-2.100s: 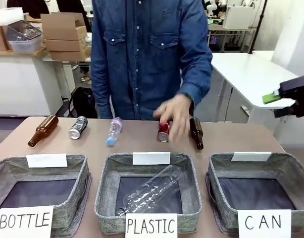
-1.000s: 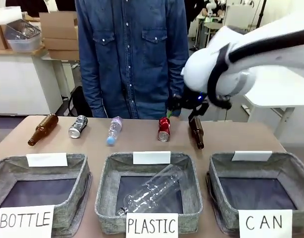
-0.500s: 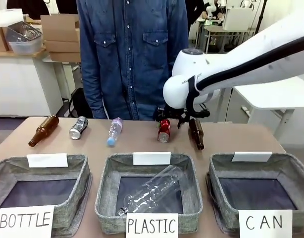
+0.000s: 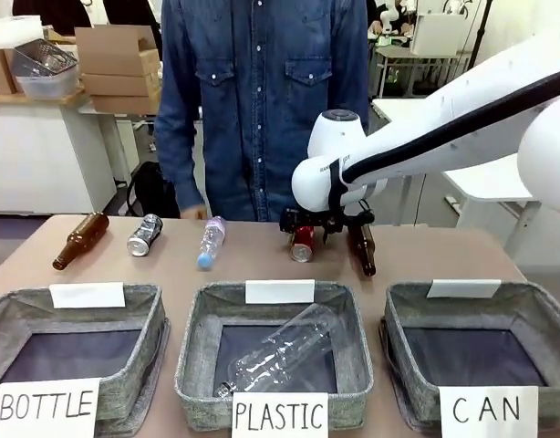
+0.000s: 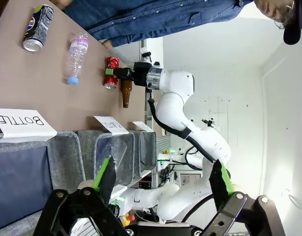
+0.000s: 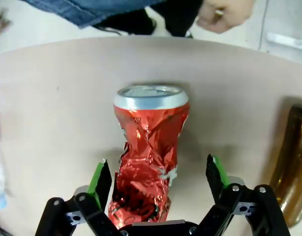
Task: Sort the can waste into the basket.
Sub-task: Pick up the can waste from the table and place it in the right Fabric basket.
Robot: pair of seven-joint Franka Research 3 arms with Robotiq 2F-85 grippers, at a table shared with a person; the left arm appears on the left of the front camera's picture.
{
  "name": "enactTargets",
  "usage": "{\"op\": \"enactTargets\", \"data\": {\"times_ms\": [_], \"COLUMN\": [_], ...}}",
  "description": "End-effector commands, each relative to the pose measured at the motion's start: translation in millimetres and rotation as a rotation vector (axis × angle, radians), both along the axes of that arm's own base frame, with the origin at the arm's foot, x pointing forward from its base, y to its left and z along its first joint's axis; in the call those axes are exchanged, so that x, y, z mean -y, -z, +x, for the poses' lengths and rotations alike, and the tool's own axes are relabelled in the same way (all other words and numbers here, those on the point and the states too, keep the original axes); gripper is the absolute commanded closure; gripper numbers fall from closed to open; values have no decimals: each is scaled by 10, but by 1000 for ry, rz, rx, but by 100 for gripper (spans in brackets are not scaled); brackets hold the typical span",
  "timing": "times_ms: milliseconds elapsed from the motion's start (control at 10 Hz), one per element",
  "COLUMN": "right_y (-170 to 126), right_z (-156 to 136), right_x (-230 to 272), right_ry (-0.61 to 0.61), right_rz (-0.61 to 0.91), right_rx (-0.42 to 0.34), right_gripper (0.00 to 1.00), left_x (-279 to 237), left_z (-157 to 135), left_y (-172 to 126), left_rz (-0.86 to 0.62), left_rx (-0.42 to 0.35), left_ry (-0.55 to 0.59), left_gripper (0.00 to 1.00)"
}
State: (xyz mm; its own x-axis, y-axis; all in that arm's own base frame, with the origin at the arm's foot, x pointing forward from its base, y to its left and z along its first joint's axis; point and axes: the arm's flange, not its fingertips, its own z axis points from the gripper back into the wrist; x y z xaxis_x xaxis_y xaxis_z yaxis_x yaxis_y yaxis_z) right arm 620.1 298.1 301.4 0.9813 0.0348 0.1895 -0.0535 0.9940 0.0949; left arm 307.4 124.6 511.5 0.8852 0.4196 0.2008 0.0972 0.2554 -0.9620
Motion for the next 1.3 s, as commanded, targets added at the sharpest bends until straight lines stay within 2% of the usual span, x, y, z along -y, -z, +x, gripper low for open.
{"op": "enactTargets", "data": {"times_ms": [0,100,200,300,400,500,600,1000,1100,1200], "right_y": [-79,-92,-87,-83,-80,-69,-59,-52,-58,-63], "right_z": [42,29,39,46,51,57,68,90,102,99], "right_x": [-74,-56,-47,-50,-63,-71,-61,-48,-41,-35], "right_ry": [-6,-5,-7,-6,-5,-5,2,21,23,14], "right_rz": [-35,-40,-50,-51,-48,-50,-48,-38,-31,-33], "right_rx": [-6,-22,-33,-39,-41,-42,-49,-54,-54,-56], "right_gripper": [0,0,58,58,100,64,100,100,83,83], "left_x": [-8,-8,-8,-8,-8,-8,-8,-8,-8,-8], "left_z": [-3,-3,-3,-3,-3,-3,-3,-3,-3,-3], "left_y": [-5,-5,-5,-5,-5,-5,-5,-5,-5,-5], "left_rz": [-9,-9,-9,-9,-9,-9,-9,-9,-9,-9], "left_rx": [28,28,28,28,28,28,28,28,28,28], "left_ry": [6,6,6,6,6,6,6,6,6,6], "left_gripper": [0,0,0,0,0,0,0,0,0,0]}}
